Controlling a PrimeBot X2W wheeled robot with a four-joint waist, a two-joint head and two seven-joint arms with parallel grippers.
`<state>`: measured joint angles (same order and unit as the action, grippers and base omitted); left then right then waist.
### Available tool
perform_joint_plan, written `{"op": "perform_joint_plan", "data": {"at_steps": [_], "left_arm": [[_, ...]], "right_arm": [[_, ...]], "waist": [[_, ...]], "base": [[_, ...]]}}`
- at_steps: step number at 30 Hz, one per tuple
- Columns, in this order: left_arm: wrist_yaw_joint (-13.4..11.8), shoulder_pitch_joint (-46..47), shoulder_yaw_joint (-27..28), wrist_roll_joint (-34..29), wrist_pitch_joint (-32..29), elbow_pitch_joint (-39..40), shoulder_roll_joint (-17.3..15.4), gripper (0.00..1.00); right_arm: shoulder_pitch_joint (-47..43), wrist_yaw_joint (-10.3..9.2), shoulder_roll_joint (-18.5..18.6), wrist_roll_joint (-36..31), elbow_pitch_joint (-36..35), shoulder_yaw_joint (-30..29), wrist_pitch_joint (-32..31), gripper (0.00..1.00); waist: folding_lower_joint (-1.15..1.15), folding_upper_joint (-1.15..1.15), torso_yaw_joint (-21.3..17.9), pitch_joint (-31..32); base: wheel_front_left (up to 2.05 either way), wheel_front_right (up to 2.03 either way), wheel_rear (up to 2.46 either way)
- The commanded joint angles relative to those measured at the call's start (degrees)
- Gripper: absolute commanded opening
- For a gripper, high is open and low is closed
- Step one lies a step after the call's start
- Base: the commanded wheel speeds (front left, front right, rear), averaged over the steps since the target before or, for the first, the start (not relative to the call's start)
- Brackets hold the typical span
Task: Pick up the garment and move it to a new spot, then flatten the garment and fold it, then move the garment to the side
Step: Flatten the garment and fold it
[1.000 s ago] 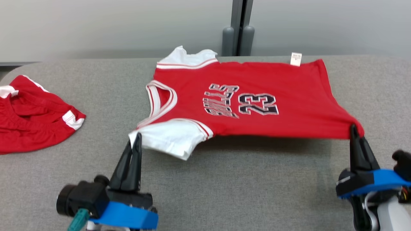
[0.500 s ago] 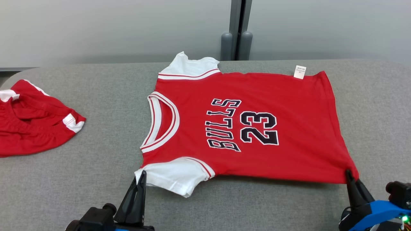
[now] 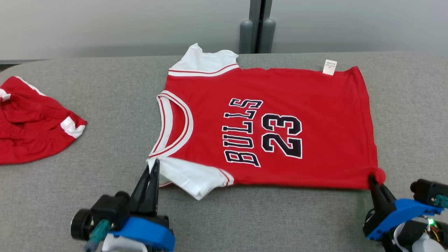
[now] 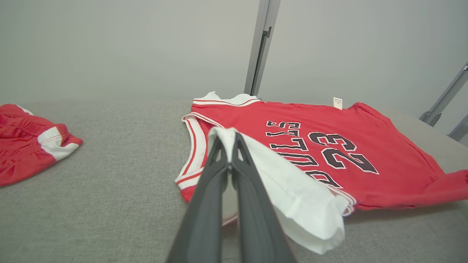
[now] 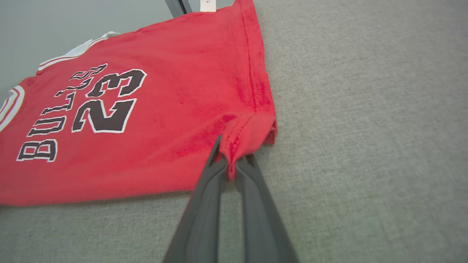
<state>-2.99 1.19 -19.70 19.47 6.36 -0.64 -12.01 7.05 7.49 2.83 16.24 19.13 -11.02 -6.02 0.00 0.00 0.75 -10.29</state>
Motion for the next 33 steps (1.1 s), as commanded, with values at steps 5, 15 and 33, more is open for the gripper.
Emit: {"op": "perform_joint_plan", "data": {"at_steps": [5, 15, 33], "left_arm": [[2.13, 9.06, -1.54, -2.0, -0.76, -5.18, -0.18, 0.0], [4.89, 24.77, -2.21, -2.81, -3.88, -17.95, 0.24, 0.0], [4.39, 34.92, -2.31, -2.05, -1.18, -36.12, 2.61, 1.0]], "right_arm": [[5.63, 0.01, 0.13, 0.66, 3.33, -1.88, -1.26, 0.0], [16.79, 0.01, 0.14, -3.38, 9.51, -1.56, -5.17, 0.0], [29.64, 0.01, 0.15, -8.11, 21.35, -2.67, -5.46, 1.0]], "waist": [[0.0, 0.0, -0.16, -1.25], [0.0, 0.0, -2.55, -3.4], [0.0, 0.0, -3.68, -4.76]], "base": [[0.0, 0.0, 0.0], [0.0, 0.0, 0.0], [0.0, 0.0, 0.0]]}}
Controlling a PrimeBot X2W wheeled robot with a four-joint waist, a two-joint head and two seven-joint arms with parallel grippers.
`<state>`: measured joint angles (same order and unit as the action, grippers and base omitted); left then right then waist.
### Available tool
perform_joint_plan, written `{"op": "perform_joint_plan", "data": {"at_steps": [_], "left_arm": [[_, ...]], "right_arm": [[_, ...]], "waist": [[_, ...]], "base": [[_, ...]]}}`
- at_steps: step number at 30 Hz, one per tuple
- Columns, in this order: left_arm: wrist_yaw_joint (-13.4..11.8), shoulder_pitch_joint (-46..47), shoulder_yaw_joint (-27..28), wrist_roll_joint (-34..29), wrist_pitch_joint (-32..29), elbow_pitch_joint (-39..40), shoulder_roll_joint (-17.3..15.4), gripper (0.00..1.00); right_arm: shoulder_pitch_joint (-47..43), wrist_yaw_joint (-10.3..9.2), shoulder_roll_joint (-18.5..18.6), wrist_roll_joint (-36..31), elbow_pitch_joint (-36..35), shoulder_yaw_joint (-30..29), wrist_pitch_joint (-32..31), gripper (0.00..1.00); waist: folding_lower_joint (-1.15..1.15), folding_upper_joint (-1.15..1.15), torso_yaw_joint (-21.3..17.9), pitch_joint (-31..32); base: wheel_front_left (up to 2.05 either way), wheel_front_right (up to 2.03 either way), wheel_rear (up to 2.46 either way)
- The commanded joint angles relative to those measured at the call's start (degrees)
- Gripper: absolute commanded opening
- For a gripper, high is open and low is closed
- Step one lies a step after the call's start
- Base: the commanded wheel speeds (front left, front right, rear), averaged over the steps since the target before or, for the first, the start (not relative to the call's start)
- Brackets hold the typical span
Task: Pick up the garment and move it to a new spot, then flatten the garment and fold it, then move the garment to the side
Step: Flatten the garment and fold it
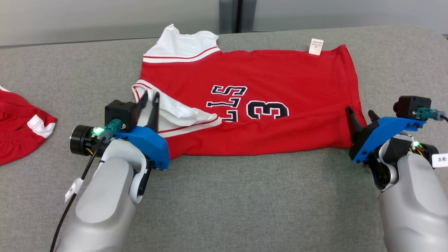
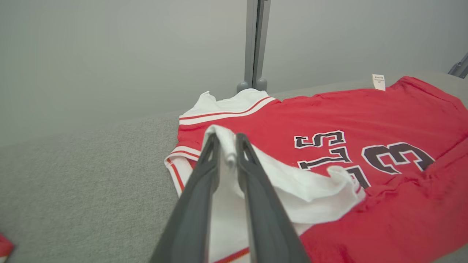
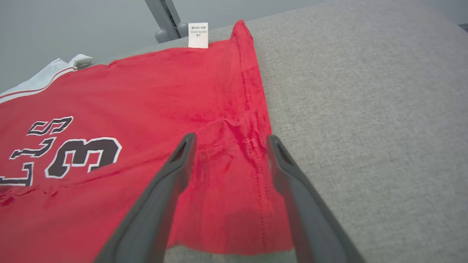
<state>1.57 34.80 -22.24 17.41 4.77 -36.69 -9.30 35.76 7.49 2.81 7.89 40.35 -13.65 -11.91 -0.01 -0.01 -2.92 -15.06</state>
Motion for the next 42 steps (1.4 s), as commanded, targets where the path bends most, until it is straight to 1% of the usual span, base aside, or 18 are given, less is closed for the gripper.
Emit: {"op": "perform_joint_plan", "data": {"at_steps": [1, 5, 8, 13, 18, 21, 24, 27, 30, 32, 35, 37, 42], "left_arm": [[-0.26, 1.51, 0.24, 0.04, 0.88, -0.67, 0.0, 1.0], [-0.28, 2.32, 0.15, 0.3, 2.67, -2.36, 0.43, 1.0], [-0.22, 2.24, 0.23, 0.58, 3.74, -2.76, 0.36, 1.0], [-0.38, 0.49, 0.41, 0.83, 4.6, -1.18, -0.86, 1.0], [-0.6, -2.0, 0.36, 1.15, 3.43, 1.67, -2.48, 1.0], [-1.08, -4.87, 0.3, 1.65, 0.16, 4.49, -3.89, 1.0], [-1.11, -8.51, 0.44, 3.43, -5.42, 7.46, -5.0, 1.0], [-1.24, -12.54, 0.57, 6.05, -11.89, 10.68, -5.61, 1.0], [-2.18, -15.86, 1.02, 8.28, -17.7, 13.58, -6.33, 1.0], [-2.76, -17.6, 2.0, 10.45, -20.51, 15.27, -5.77, 1.0], [-4.24, -19.01, 3.55, 12.8, -22.93, 17.07, -5.59, 1.0], [-5.1, -19.15, 4.25, 13.25, -23.62, 17.64, -5.87, 1.0], [-7.11, -18.12, 5.88, 14.58, -24.81, 16.62, -5.53, 1.0]], "right_arm": [[1.36, 0.01, 0.18, 0.37, 0.67, 0.08, 0.95, 1.0], [2.51, 0.01, 0.18, 1.58, 2.32, 1.38, 3.06, 1.0], [2.91, 0.01, 0.18, 1.06, 2.21, 2.23, 4.59, 1.0], [1.28, 0.01, 0.18, -0.81, -0.16, 2.56, 6.77, 1.0], [-1.53, 0.01, 0.17, -2.33, -3.46, 2.73, 7.15, 1.0], [-4.33, 0.01, 0.46, -2.97, -6.68, 3.16, 6.22, 1.0], [-7.79, 0.01, 0.97, -2.69, -10.41, 4.22, 4.8, 1.0], [-11.42, 0.01, 1.61, -2.11, -14.41, 5.13, 2.96, 1.0], [-14.29, 0.01, 2.33, -1.45, -18.15, 5.37, 0.88, 1.0], [-15.59, 0.01, 2.46, -0.88, -20.13, 5.37, -0.34, 1.0], [-16.73, 0.01, 2.71, -0.34, -22.27, 5.12, -1.64, 1.0], [-16.95, 0.01, 2.75, -0.13, -23.25, 5.01, -2.27, 1.0], [-16.82, 0.01, 2.64, 0.11, -24.29, 5.21, -2.99, 1.0]], "waist": [[0.01, 0.01, -0.03, -0.01], [0.01, 0.01, -0.05, 0.12], [0.01, 0.01, -0.09, 0.49], [0.01, 0.01, 0.06, 1.61], [0.01, 0.01, 0.35, 3.21], [0.01, 0.01, 0.74, 4.39], [0.01, 0.01, 1.02, 5.21], [0.01, 0.01, 1.17, 5.46], [0.01, 0.01, 1.02, 5.05], [0.01, 0.01, 0.7, 4.43], [0.01, 0.01, 0.09, 3.44], [0.01, 0.01, -0.36, 2.7], [0.01, 0.01, -1.45, 1.29]], "base": [[0.0, 0.0, 0.0], [0.0, 0.0, 0.0], [0.0, 0.0, 0.0], [0.0, 0.0, 0.0], [0.0, 0.0, 0.0], [0.0, 0.0, 0.0], [0.0, 0.0, 0.0], [0.0, 0.0, 0.0], [0.0, 0.0, 0.0], [0.0, 0.0, 0.0], [0.0, 0.0, 0.0], [0.0, 0.0, 0.0], [0.0, 0.0, 0.0]]}}
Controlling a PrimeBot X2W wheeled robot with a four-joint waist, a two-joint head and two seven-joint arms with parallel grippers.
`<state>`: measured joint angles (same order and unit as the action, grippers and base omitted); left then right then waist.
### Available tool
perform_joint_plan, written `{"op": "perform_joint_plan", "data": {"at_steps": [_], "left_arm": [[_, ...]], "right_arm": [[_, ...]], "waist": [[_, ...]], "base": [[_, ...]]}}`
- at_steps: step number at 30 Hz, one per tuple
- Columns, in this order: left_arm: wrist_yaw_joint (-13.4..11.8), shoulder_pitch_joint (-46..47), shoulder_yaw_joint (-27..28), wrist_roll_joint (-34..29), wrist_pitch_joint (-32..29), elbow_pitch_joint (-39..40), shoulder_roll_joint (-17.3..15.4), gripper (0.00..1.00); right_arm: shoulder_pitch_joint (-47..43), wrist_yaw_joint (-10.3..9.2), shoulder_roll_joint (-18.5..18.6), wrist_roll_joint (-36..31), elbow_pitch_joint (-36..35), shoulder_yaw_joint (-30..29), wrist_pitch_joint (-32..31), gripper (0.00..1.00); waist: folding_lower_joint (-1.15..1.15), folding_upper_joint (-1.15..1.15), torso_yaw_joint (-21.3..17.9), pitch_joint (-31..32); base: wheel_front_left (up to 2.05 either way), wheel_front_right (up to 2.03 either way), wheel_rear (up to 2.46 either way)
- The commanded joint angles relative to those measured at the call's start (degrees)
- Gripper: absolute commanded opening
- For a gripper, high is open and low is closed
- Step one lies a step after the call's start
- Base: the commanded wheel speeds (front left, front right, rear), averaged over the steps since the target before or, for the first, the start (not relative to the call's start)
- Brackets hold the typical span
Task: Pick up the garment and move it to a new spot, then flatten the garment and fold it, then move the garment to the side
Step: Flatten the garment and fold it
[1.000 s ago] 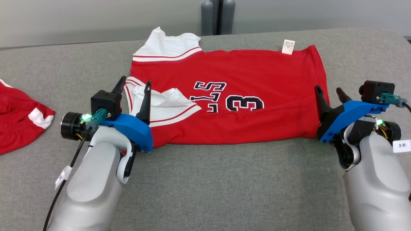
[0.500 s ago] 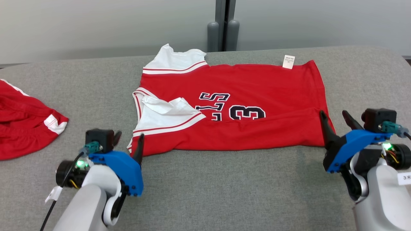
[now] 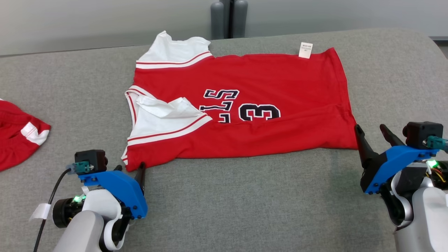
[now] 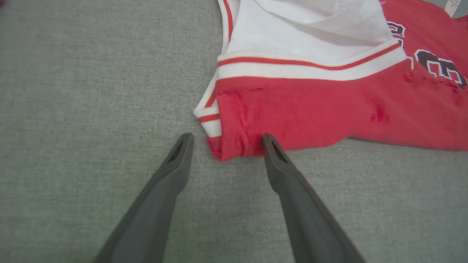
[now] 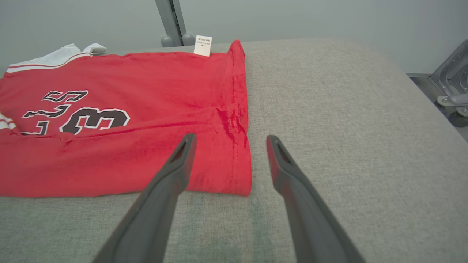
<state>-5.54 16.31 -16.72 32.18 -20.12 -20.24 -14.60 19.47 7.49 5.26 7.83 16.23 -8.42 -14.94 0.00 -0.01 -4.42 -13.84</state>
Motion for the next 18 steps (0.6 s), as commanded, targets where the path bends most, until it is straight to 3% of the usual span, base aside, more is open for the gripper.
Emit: {"op": "perform_joint_plan", "data": {"at_steps": [1, 9, 10, 12, 13, 18], "left_arm": [[-0.41, 0.59, 0.48, -0.11, -0.23, -0.24, -0.24, 1.0], [-0.36, 1.77, 0.5, 0.98, 0.87, -1.99, 0.96, 1.0], [-0.02, 2.01, 0.33, 0.97, 1.27, -1.98, 1.16, 0.62], [0.24, 2.77, 0.24, 0.81, 2.48, -1.83, 1.49, 0.11], [0.38, 3.12, 0.16, 0.53, 3.01, -1.77, 1.51, 0.0], [1.04, 4.22, -0.35, -0.07, 4.86, -0.9, 1.89, 0.0]], "right_arm": [[-0.4, 0.01, 0.15, 0.18, -0.25, 0.0, -0.07, 1.0], [0.72, 0.01, -0.3, -0.42, 0.95, 0.42, -1.04, 1.0], [1.05, 0.01, -0.33, -0.38, 1.45, 0.44, -1.16, 1.0], [1.63, 0.01, -0.37, -0.71, 2.85, 0.32, -1.44, 1.0], [1.93, 0.01, -0.35, -0.91, 3.74, 0.07, -1.56, 1.0], [4.3, 0.01, -0.65, -2.11, 9.2, -2.11, -1.65, 1.0]], "waist": [[0.0, 0.01, -0.15, -0.14], [0.0, 0.01, -0.76, -1.05], [0.0, 0.01, -0.71, -1.13], [0.0, 0.01, -0.52, -1.31], [0.0, 0.01, -0.38, -1.42], [0.0, 0.01, 0.6, -1.94]], "base": [[0.0, 0.0, 0.0], [0.0, 0.0, 0.0], [0.0, 0.0, 0.0], [0.0, 0.0, 0.0], [0.0, 0.0, 0.0], [0.0, 0.0, 0.0]]}}
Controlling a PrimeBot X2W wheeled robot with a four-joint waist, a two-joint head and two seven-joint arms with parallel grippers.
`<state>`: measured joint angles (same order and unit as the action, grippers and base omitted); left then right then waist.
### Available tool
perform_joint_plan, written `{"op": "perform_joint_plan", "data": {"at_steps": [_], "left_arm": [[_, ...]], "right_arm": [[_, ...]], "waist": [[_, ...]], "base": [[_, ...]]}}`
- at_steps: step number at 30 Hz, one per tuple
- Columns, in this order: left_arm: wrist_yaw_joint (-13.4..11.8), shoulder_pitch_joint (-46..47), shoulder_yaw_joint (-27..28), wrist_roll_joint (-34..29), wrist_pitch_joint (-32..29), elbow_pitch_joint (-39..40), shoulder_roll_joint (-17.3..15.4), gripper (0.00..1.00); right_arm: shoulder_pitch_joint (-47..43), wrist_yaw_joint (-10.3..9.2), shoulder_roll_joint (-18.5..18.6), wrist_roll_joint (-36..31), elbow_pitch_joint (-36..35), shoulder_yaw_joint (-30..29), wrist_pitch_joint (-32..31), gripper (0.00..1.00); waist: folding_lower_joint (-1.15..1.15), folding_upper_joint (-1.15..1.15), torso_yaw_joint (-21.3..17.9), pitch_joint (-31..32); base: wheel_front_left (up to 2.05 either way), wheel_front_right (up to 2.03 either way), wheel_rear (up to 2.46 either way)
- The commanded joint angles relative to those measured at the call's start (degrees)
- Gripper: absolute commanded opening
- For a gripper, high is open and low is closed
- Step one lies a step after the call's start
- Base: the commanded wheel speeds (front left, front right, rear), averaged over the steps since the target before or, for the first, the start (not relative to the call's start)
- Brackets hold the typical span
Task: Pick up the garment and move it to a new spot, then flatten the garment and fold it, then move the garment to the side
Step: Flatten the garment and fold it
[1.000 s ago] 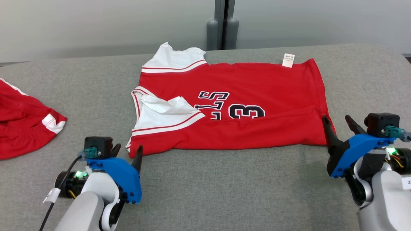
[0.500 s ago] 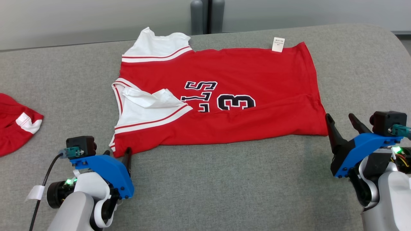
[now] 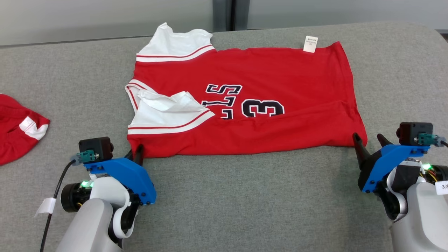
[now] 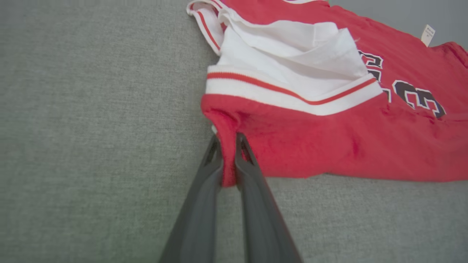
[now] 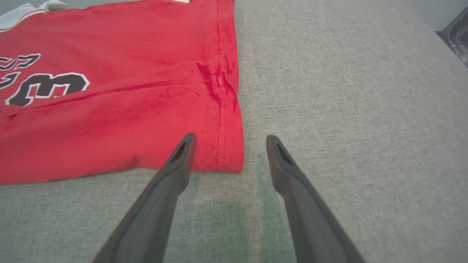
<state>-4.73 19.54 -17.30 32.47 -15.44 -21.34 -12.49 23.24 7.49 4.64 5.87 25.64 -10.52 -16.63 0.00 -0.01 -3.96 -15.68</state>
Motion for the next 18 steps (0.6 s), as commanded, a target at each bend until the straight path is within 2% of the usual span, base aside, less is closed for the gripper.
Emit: {"op": "perform_joint_plan", "data": {"at_steps": [1, 10, 11, 12, 13, 14, 15, 18], "left_arm": [[0.21, 1.17, 0.04, -0.42, 0.53, 0.39, -0.2, 0.0], [0.64, 1.45, -1.24, -1.02, 1.48, 2.79, 0.03, 0.0], [0.7, 1.38, -1.33, -1.1, 1.61, 3.12, 0.04, 0.0], [0.69, 1.26, -1.36, -1.11, 1.8, 3.42, 0.06, 0.0], [0.63, 1.09, -1.44, -1.09, 1.94, 3.69, 0.08, 0.0], [0.65, 0.9, -1.55, -1.18, 2.03, 4.01, -0.01, 0.0], [0.62, 0.7, -1.6, -1.23, 2.12, 4.35, -0.14, 0.0], [0.58, -0.09, -1.65, -1.2, 2.56, 5.5, -0.59, 0.0]], "right_arm": [[1.12, 0.01, -0.1, -0.62, 1.07, -0.43, 0.13, 1.0], [6.88, 0.01, -1.01, -3.3, 13.74, -2.61, 0.89, 1.0], [7.29, 0.02, -1.12, -3.29, 14.95, -2.56, 0.88, 0.81], [7.73, 0.02, -1.24, -3.18, 16.21, -2.55, 0.9, 0.49], [8.06, 0.02, -1.32, -3.09, 17.15, -2.31, 0.95, 0.3], [8.46, 0.02, -1.4, -2.85, 17.84, -2.11, 1.43, 0.05], [8.82, 0.02, -1.43, -2.57, 18.25, -1.97, 1.82, 0.0], [9.54, 0.02, -0.97, -1.96, 18.47, -1.92, 3.89, 0.0]], "waist": [[0.0, 0.01, 0.31, -0.18], [0.0, 0.01, 1.86, -0.82], [0.0, 0.01, 2.01, -0.81], [0.0, 0.01, 2.13, -0.74], [0.0, 0.01, 2.22, -0.64], [0.0, 0.01, 2.26, -0.51], [0.0, 0.01, 2.28, -0.32], [0.0, 0.01, 2.24, 0.68]], "base": [[0.0, 0.0, 0.0], [0.0, 0.0, 0.0], [0.0, 0.0, 0.0], [0.0, 0.0, 0.0], [0.0, 0.0, 0.0], [0.0, 0.0, 0.0], [0.0, 0.0, 0.0], [0.0, 0.0, 0.0]]}}
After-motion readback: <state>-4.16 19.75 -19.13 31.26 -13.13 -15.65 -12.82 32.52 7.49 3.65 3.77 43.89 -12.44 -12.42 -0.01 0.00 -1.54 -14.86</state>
